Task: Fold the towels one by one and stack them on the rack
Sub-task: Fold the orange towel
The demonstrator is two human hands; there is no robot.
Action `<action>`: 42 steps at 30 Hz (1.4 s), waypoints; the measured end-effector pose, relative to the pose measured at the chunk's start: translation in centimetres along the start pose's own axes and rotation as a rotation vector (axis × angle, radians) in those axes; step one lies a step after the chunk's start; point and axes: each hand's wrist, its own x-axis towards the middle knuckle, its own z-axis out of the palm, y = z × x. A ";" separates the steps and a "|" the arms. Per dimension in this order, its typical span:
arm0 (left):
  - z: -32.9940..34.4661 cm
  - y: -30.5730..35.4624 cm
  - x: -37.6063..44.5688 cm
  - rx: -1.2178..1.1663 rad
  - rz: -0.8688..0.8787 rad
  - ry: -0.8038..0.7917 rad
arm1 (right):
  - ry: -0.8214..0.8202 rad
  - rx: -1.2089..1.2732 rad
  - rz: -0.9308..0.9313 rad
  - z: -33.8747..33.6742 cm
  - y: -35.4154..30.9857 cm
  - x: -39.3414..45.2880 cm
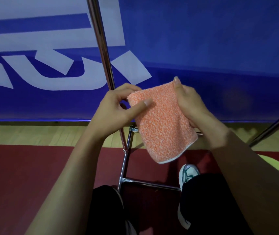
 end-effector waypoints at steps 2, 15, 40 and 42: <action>0.1 0.8 -0.1 -0.028 0.007 -0.002 | -0.054 0.029 0.016 0.0 -0.1 -0.4; -3.9 11.3 2.5 0.079 -0.004 0.076 | -0.111 0.733 0.097 -0.9 -4.6 -5.1; -12.4 26.3 11.1 0.512 0.085 0.406 | -0.052 0.883 -0.063 -4.4 -20.1 -4.1; -12.2 25.8 11.5 0.549 0.041 0.388 | -0.035 0.853 -0.037 -3.9 -19.6 -3.8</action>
